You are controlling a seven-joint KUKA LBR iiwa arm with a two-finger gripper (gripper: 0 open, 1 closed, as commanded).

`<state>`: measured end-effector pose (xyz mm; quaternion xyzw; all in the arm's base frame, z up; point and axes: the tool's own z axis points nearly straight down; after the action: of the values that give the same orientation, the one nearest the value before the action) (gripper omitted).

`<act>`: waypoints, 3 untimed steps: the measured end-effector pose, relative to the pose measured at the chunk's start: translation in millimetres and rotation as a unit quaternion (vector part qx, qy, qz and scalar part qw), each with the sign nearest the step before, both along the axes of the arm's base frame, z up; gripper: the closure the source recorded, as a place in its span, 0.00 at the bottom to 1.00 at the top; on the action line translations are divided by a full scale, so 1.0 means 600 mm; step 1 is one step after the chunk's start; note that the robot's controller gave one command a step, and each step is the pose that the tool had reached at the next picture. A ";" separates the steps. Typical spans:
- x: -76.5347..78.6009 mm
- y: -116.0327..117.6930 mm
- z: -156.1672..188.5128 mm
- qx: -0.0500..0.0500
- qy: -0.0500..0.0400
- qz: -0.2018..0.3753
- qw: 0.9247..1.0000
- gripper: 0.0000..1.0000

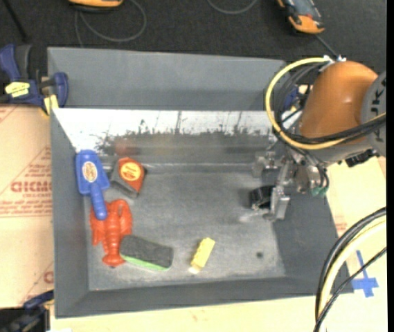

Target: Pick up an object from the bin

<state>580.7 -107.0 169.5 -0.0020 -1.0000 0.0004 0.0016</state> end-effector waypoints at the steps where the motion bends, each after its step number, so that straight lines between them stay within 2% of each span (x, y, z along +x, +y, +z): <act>1: 0.002 0.001 0.008 -0.001 -0.004 0.001 1.000 0.00; 2: 0.028 -0.073 -0.119 -0.001 -0.006 0.019 1.000 0.00; 3: 0.031 -0.088 -0.132 0.000 -0.002 0.080 0.997 0.00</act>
Offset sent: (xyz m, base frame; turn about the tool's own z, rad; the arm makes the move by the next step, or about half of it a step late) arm 0.0184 -0.0556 -0.0995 -0.0482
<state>599.6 -159.8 90.3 0.0782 -0.9969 0.0004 -0.0003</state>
